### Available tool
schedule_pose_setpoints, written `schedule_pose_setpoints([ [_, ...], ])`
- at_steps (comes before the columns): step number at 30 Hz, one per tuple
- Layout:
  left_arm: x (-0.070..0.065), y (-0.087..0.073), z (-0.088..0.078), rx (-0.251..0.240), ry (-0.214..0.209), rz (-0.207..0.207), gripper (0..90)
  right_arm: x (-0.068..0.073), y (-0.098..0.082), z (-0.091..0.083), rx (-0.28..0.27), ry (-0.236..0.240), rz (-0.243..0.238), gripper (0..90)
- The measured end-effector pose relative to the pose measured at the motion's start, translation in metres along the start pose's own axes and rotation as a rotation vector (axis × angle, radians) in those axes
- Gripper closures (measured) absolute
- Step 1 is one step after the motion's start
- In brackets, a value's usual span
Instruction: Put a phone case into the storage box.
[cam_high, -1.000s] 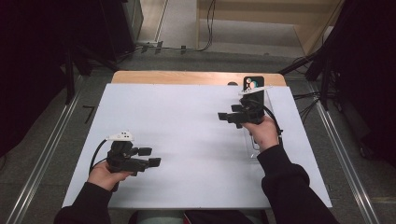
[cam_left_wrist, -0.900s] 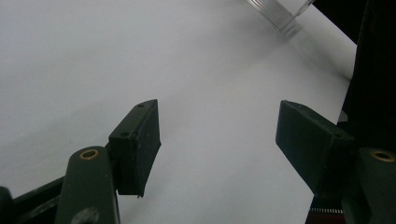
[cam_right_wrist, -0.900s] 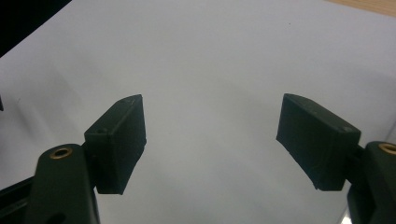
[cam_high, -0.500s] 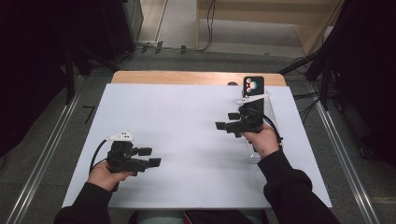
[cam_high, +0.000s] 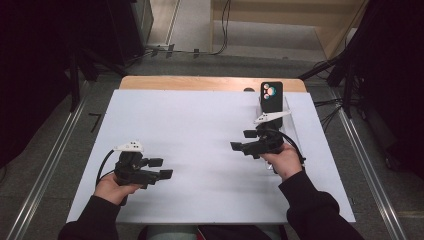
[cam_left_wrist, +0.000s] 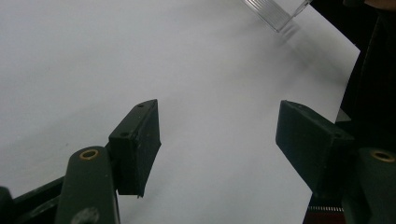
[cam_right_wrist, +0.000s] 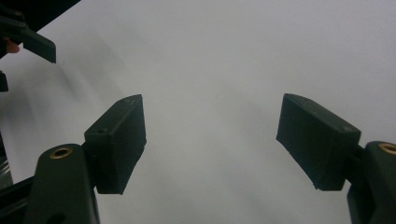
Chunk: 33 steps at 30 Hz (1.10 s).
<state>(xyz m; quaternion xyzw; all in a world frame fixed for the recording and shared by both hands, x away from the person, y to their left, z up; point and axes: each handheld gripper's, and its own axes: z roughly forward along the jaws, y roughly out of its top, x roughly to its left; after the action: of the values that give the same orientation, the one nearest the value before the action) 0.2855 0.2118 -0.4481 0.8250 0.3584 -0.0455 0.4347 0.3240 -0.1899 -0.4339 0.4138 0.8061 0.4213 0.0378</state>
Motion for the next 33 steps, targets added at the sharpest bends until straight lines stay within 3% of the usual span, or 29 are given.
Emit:
schedule_pose_setpoints([
  [16,-0.004,0.000,0.001,0.002,-0.007,0.014,31.0,0.012,-0.024,-0.009,0.026,0.041,-0.041,21.5],
  [25,-0.007,0.000,0.002,0.003,-0.009,0.020,31.0,0.010,-0.042,-0.015,0.064,0.078,-0.053,21.3],
  [33,-0.010,0.000,0.003,0.009,-0.014,0.026,31.0,0.009,-0.057,-0.028,0.069,0.079,-0.064,21.3],
])
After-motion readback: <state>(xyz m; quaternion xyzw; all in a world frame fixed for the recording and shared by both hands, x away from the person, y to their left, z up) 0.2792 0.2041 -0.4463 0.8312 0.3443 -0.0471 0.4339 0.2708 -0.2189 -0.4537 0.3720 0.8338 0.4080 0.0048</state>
